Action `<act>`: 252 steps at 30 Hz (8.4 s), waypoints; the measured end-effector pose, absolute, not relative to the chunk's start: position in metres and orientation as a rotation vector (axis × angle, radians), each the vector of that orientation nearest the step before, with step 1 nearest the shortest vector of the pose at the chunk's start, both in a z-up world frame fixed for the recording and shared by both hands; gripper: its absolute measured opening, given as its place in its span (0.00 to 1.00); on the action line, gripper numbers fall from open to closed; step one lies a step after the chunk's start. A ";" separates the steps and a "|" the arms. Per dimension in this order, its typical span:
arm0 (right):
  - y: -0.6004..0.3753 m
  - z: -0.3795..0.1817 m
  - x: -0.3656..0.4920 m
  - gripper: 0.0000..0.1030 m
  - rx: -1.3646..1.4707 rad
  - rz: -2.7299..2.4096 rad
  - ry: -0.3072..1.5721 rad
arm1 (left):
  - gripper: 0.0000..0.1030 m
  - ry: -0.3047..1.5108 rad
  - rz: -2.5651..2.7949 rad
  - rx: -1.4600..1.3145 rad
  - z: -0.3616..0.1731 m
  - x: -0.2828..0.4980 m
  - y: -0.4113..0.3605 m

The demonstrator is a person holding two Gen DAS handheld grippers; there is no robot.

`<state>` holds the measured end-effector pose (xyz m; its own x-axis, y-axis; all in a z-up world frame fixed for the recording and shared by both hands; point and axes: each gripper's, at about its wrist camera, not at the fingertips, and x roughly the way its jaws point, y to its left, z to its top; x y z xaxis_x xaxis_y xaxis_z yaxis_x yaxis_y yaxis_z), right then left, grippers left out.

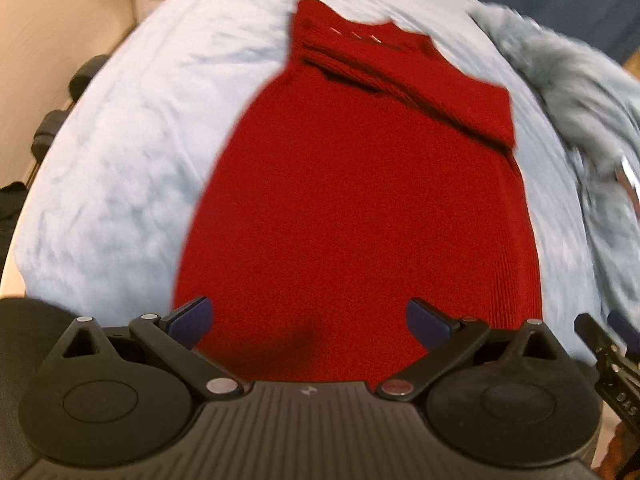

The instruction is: Fold small clothes

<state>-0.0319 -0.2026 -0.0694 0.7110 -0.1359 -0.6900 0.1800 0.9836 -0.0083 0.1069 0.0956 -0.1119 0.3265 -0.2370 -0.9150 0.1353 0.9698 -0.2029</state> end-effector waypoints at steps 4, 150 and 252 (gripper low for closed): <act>-0.189 -0.062 -0.083 0.77 0.115 -0.188 0.735 | 1.00 1.184 -0.264 0.018 -0.115 0.056 0.076; -0.363 -0.070 -0.046 0.09 0.713 -0.034 0.977 | 0.14 1.233 -0.324 -0.161 -0.075 0.129 0.115; -0.241 -0.054 -0.067 0.82 0.383 -0.276 0.621 | 1.00 0.867 -0.163 0.083 -0.051 0.075 0.037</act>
